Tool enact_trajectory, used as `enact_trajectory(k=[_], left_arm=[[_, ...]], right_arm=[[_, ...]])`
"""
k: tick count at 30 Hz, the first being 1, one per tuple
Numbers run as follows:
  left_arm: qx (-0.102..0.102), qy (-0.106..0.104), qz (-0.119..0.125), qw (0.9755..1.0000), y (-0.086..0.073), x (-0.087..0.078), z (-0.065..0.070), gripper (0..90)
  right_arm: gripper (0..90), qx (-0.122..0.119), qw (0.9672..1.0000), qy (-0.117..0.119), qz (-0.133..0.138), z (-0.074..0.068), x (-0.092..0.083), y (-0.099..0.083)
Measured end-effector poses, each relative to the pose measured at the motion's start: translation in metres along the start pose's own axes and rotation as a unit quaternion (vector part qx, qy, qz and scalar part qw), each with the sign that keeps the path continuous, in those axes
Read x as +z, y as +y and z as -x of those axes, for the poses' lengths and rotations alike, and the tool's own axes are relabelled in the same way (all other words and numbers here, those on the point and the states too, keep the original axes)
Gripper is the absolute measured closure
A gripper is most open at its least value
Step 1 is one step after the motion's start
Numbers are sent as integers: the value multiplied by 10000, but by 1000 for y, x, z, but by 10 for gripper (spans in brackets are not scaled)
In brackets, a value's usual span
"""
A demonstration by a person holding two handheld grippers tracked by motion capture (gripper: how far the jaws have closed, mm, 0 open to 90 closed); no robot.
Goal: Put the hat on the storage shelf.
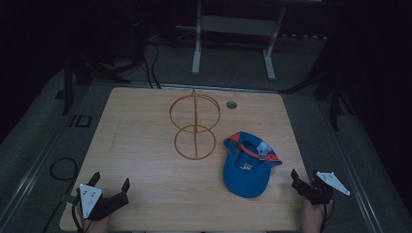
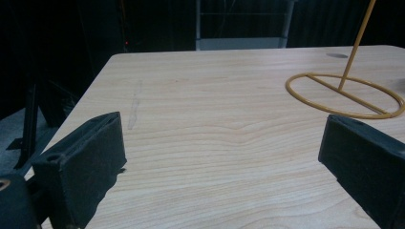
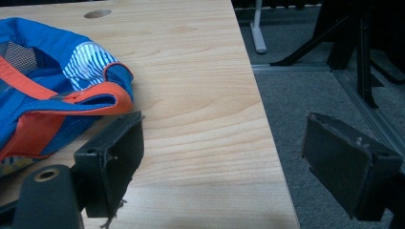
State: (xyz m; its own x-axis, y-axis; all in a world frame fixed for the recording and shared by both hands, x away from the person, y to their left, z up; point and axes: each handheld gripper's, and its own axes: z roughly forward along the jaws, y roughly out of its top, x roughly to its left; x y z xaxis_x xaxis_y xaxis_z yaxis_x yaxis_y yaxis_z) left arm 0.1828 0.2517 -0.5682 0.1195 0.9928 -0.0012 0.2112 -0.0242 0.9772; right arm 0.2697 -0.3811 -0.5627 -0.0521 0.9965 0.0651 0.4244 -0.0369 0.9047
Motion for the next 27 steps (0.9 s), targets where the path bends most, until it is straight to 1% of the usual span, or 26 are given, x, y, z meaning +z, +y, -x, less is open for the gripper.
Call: enact_trajectory(k=[4, 7, 8, 11, 13, 15, 16, 17, 18, 19, 20, 21, 22, 23, 24, 25, 26, 27], left_arm=[[-4, -27, 2, 10000, 1, 0, 1, 23], [15, -62, 27, 10000, 2, 0, 3, 23], [22, -85, 28, 10000, 2, 0, 4, 23], [33, -164, 22, 9999, 3, 0, 8, 23], [-8, -289, 59, 9996, 4, 0, 10, 23], [12, -354, 73, 9993, 5, -1, 14, 23], [29, -435, 83, 9990, 6, -1, 16, 23], [87, -476, 30, 9988, 6, -1, 18, 23], [187, -527, 4, 9984, 7, -1, 20, 23], [264, -583, 33, 9979, 6, -1, 23, 23], [361, -623, 7, 9974, 7, -1, 25, 23], [361, -623, 7, 9974, 7, -1, 25, 23], [454, -641, -14, 9969, 7, -1, 28, 23], [492, -746, -11, 9960, 7, -1, 32, 23], [498, -765, -38, 9958, 7, -1, 34, 23], [471, -853, -54, 9952, 8, -1, 36, 38], [456, -898, -89, 9949, 8, -1, 37, 43], [456, -898, -89, 9949, 8, -1, 37, 43]], right_arm=[[144, -18, 9999, 124, -32, 0, 0, 0], [144, -251, 9995, 129, -136, -5, 0, 1], [144, -277, 9993, 228, -129, -6, 0, 2], [144, -402, 9987, 297, -136, -9, -2, 13], [143, -409, 9981, 424, -151, -12, -5, 23], [138, -440, 9968, 631, -232, -14, -6, 32], [136, -489, 9959, 687, -327, -16, -6, 37], [133, -541, 9949, 757, -379, -17, -5, 42], [133, -543, 9941, 858, -393, -18, -5, 47], [133, -546, 9934, 911, -436, -19, -4, 52], [133, -537, 9924, 1011, -444, -20, -3, 57], [133, -537, 9924, 1011, -444, -20, -3, 57], [133, -578, 9907, 1137, -465, -23, -1, 68], [132, -618, 9894, 1205, -517, -25, 1, 73], [132, -604, 9883, 1307, -500, -27, 3, 77], [132, -584, 9874, 1392, -474, -29, 4, 81], [128, -647, 9864, 1420, -525, -32, 7, 86], [128, -647, 9864, 1420, -525, -32, 7, 86]])
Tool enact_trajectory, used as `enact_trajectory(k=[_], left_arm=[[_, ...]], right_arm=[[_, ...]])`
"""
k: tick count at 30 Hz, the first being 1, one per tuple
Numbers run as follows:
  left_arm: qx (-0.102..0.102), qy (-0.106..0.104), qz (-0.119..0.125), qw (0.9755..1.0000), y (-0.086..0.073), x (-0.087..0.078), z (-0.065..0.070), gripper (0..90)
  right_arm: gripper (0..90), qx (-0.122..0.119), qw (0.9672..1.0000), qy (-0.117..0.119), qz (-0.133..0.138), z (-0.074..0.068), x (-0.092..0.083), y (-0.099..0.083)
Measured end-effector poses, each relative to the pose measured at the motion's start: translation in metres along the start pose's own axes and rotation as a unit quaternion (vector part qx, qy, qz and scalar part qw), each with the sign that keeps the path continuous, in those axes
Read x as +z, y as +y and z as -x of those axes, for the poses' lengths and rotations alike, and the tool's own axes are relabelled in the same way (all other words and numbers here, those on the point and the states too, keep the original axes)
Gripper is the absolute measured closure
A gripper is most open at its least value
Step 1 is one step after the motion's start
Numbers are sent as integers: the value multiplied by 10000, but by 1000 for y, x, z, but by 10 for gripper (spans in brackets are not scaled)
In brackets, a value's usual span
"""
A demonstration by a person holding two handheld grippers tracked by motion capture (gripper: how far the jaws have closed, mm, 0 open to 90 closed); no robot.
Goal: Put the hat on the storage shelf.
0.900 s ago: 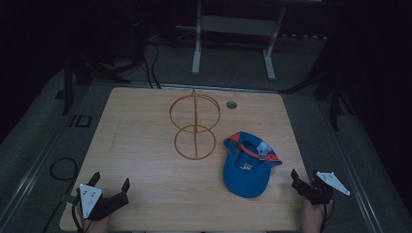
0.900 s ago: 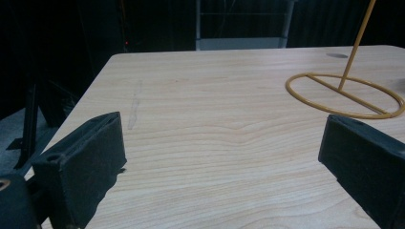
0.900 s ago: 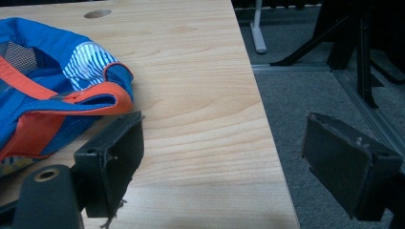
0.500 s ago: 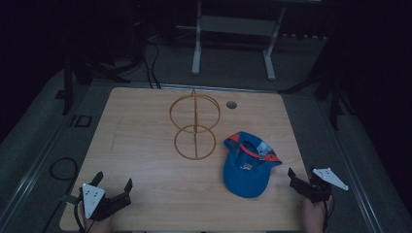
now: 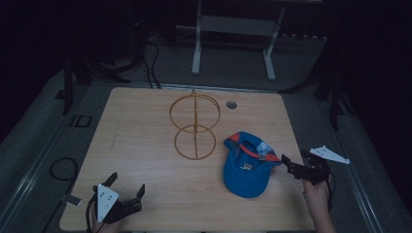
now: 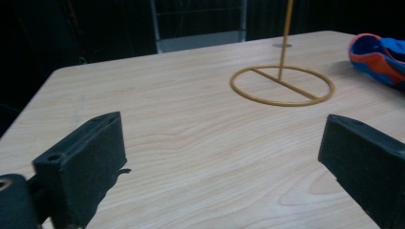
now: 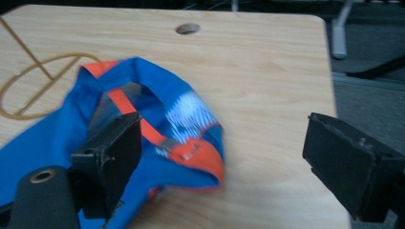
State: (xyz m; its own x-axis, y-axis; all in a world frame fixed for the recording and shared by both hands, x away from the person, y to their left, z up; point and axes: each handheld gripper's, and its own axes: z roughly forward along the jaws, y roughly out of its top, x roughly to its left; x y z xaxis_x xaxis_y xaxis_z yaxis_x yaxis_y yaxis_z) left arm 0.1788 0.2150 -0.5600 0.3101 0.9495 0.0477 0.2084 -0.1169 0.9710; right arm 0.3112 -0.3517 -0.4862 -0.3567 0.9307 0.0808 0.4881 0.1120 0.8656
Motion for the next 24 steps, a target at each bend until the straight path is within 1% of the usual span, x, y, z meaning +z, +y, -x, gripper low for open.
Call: enact_trajectory(k=[1, 2, 3, 4, 5, 6, 7, 8, 9, 10, 12, 14, 16, 17, 18, 19, 20, 21, 22, 23, 24], left_arm=[[-33, -121, -37, 9999, 0, 1, 2, 43], [-41, -202, -48, 9998, 0, 1, 4, 43], [-34, -221, -92, 9997, 0, 1, 4, 44], [-34, -221, -92, 9997, 0, 1, 4, 43], [-133, -331, -177, 9992, 1, 2, 6, 43], [-149, -337, -210, 9991, 1, 3, 6, 43], [-165, -353, -227, 9990, 0, 3, 6, 42], [-203, -398, -257, 9987, 0, 3, 7, 39], [-215, -419, -286, 9985, 0, 4, 7, 39], [-217, -423, -287, 9985, 0, 4, 7, 39], [-245, -436, -328, 9982, 1, 4, 7, 32], [-269, -413, -381, 9981, 2, 3, 7, 28], [-306, -471, -458, 9974, 4, 2, 7, 27], [-306, -471, -458, 9974, 4, 2, 7, 26], [-329, -515, -516, 9968, 6, 1, 9, 26], [-455, -581, -495, 9960, 8, -1, 9, 26], [-556, -643, -469, 9953, 10, -3, 11, 26], [-603, -712, -445, 9946, 11, -4, 12, 26], [-587, -745, -435, 9945, 12, -4, 14, 26], [-528, -762, -432, 9948, 13, -5, 17, 26], [-473, -788, -447, 9948, 13, -5, 19, 26]], right_arm=[[127, -134, 9999, 88, -18, -2, 6, 6], [131, -154, 9997, 173, -34, -3, 8, 8], [135, -229, 9994, 261, -88, -3, 13, 11], [135, -229, 9994, 261, -88, -3, 13, 11], [150, -351, 9988, 286, -160, -4, 21, 14], [154, -358, 9985, 368, -212, -3, 25, 15], [178, -380, 9983, 387, -226, -3, 28, 15], [230, -432, 9980, 396, -256, -3, 32, 16], [236, -533, 9972, 415, -309, -4, 37, 16], [254, -579, 9969, 398, -346, -5, 41, 16], [326, -662, 9958, 440, -454, -7, 51, 16], [340, -685, 9950, 459, -573, -8, 60, 16], [369, -700, 9939, 471, -716, -8, 71, 15], [369, -700, 9939, 471, -716, -8, 71, 15], [383, -659, 9933, 494, -809, -6, 80, 14], [392, -653, 9931, 485, -850, -5, 83, 13], [423, -657, 9928, 436, -898, -4, 88, 12], [438, -668, 9923, 442, -946, -3, 92, 11], [446, -680, 9919, 386, -999, -2, 96, 9], [467, -702, 9916, 345, -1035, -1, 98, 8], [470, -705, 9911, 373, -1068, 0, 101, 7]])
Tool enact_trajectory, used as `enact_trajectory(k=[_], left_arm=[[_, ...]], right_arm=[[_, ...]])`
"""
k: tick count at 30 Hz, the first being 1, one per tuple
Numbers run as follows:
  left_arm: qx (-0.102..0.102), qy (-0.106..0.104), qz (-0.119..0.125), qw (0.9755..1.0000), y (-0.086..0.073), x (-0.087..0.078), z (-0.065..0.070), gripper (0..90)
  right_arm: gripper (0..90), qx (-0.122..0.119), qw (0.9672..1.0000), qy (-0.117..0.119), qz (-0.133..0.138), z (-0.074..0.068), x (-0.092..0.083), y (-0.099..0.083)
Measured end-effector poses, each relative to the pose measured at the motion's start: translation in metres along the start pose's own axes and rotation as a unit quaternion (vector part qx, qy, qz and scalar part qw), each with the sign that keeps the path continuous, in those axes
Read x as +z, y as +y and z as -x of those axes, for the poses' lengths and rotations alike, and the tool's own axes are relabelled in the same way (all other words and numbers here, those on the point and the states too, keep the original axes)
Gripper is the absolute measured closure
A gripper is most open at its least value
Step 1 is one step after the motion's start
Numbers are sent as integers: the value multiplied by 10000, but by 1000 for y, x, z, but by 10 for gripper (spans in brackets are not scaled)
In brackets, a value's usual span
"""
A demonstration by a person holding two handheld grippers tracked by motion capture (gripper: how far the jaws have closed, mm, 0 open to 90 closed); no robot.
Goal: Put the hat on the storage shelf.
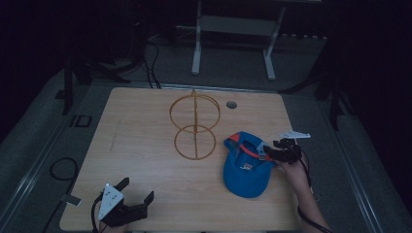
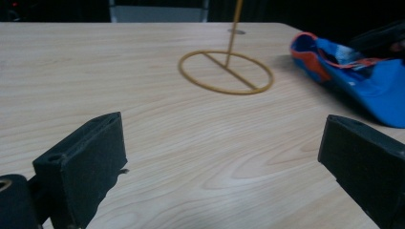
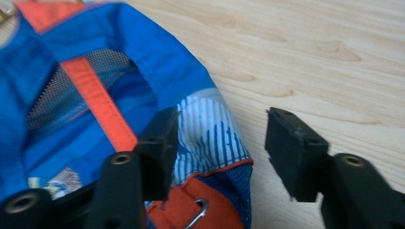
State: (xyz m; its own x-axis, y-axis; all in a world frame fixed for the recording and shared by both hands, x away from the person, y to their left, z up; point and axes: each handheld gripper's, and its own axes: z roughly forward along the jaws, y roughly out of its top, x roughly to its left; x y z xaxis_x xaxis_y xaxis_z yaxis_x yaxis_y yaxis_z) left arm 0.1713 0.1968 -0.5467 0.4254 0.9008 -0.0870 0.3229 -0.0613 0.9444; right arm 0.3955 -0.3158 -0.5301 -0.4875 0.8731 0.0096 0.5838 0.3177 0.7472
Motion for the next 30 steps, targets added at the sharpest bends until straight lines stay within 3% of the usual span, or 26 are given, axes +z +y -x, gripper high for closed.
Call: enact_trajectory(k=[1, 2, 3, 8, 11, 12, 13, 15, 25, 30], left_arm=[[0, 0, 0, 10000, 0, 0, 0, 26], [167, -6, -41, 9999, -1, 2, 5, 26], [197, -27, -51, 9998, -1, 2, 5, 26], [219, -65, -94, 9997, -2, 3, 5, 26], [186, -23, -86, 9998, -2, 3, 4, 26], [186, -23, -86, 9998, -2, 3, 4, 27], [162, -5, -107, 9998, -2, 3, 3, 27], [170, 1, -162, 9997, -2, 4, 3, 27], [200, 97, -399, 9990, -4, 8, 1, 28], [157, 77, -435, 9989, -4, 9, 0, 28]], right_arm=[[472, 5, 10000, -15, -23, 0, 2, 0], [475, 5, 10000, 26, -52, 1, 5, -1], [480, 12, 9999, 79, -84, 0, 8, -1], [540, -257, 9992, -128, -279, -6, 18, -4], [667, -331, 9986, -218, -356, -9, 22, -6], [667, -331, 9986, -218, -356, -9, 22, -6], [826, -396, 9981, -246, -406, -11, 22, -6], [872, -436, 9979, -301, -381, -12, 21, -5], [881, -657, 9976, -148, 129, -26, -16, 22], [881, -969, 9944, -3, 430, -41, -46, 44]])
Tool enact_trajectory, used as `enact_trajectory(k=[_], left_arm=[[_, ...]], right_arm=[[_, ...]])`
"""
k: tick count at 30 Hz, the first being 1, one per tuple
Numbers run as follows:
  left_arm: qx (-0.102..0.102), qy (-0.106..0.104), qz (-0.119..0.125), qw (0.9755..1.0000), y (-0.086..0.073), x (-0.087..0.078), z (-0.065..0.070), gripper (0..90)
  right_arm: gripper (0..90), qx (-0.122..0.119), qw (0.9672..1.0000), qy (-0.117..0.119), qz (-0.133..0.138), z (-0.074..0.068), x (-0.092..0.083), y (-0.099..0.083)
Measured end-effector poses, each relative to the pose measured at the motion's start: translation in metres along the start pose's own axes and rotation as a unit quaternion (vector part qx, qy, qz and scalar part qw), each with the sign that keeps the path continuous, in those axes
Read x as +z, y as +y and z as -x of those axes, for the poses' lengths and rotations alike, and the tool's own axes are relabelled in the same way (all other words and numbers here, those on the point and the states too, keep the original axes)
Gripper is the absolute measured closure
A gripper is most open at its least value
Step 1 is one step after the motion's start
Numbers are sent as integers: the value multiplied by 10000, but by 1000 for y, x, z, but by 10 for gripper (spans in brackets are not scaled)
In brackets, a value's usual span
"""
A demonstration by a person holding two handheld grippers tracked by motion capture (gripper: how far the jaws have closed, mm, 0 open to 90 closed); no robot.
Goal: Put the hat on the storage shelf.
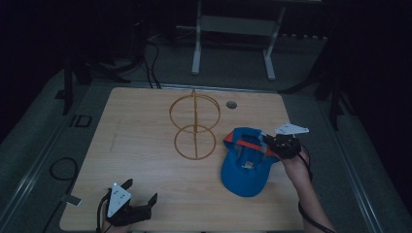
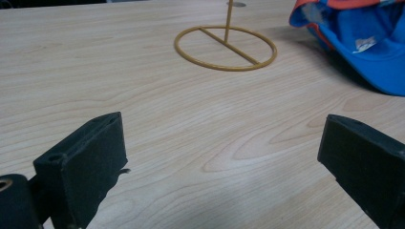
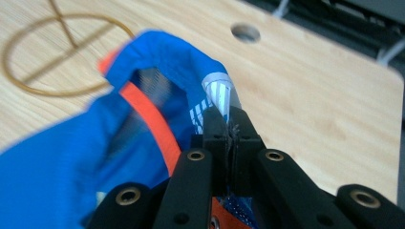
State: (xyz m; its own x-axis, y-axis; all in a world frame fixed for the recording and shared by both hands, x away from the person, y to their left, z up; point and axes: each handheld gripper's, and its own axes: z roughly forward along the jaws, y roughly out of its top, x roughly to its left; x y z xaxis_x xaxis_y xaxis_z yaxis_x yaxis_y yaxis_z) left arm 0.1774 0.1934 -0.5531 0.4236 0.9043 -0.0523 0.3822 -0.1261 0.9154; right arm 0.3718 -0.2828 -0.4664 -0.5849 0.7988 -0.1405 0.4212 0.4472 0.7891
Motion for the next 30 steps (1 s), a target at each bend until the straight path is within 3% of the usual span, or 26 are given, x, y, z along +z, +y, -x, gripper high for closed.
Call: enact_trajectory(k=[9, 17, 23, 30], left_arm=[[-101, 63, -21, 9999, 0, 0, -3, 28], [-120, 31, 39, 9999, 8, -3, -5, 28], [-282, -255, 94, 9992, 25, -6, -6, 28], [-184, -491, 228, 9984, 52, -9, 3, 28]], right_arm=[[882, -437, 9984, 67, 358, -14, -33, 32], [882, -678, 9929, 139, 964, -21, -79, 59], [881, -810, 9898, 151, 1158, -25, -101, 70], [881, -930, 9877, 35, 1258, -27, -121, 81]])
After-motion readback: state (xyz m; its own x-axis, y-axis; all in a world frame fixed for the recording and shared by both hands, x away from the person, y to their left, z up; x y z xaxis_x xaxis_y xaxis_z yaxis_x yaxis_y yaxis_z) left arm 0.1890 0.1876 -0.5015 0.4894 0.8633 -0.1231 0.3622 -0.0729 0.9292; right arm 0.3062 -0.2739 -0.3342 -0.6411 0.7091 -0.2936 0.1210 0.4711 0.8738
